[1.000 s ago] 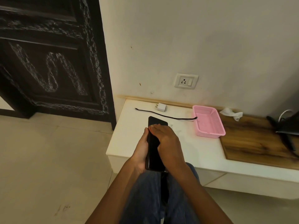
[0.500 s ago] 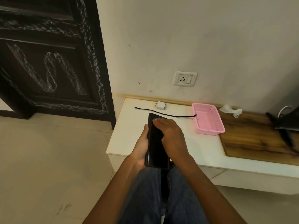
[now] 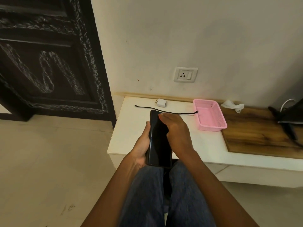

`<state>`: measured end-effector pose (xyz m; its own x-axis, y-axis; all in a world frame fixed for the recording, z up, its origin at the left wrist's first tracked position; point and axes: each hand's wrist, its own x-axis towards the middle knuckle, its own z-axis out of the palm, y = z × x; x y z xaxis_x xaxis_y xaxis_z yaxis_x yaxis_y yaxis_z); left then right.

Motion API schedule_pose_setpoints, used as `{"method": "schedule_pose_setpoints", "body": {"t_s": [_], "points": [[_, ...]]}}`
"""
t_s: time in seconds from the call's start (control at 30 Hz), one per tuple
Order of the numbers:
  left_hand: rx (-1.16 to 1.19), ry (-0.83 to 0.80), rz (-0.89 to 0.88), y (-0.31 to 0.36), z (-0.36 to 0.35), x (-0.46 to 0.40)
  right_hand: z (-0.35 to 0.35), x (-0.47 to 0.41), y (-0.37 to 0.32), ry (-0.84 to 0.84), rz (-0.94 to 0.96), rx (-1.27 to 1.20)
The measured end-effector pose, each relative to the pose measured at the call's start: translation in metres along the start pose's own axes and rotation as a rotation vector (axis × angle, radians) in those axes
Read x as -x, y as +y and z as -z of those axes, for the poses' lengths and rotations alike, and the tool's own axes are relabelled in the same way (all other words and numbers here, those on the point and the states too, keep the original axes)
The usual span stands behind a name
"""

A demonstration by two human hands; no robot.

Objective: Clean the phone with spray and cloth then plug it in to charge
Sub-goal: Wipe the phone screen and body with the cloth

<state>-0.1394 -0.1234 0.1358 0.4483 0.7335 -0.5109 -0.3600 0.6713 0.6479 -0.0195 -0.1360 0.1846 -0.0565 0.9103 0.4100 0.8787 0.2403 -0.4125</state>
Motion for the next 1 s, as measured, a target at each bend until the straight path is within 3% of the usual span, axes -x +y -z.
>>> {"method": "schedule_pose_setpoints", "body": {"t_s": [0.23, 0.43, 0.57, 0.73, 1.0], "points": [[0.035, 0.038, 0.013, 0.005, 0.013, 0.003, -0.010, 0.050, -0.013, -0.046, 0.158, 0.039], [0.036, -0.039, -0.039, 0.004, 0.004, 0.004, 0.000, 0.002, 0.007, -0.042, -0.038, -0.062], [0.038, 0.000, -0.070, 0.004, 0.012, 0.002, -0.002, 0.001, 0.004, -0.102, 0.064, -0.027], [0.028, 0.065, -0.138, 0.007, 0.030, 0.001, -0.021, 0.038, -0.009, 0.010, 0.182, -0.007], [0.085, 0.083, -0.092, 0.004, 0.035, 0.001, -0.026, 0.072, -0.012, -0.007, 0.176, -0.018]]}}
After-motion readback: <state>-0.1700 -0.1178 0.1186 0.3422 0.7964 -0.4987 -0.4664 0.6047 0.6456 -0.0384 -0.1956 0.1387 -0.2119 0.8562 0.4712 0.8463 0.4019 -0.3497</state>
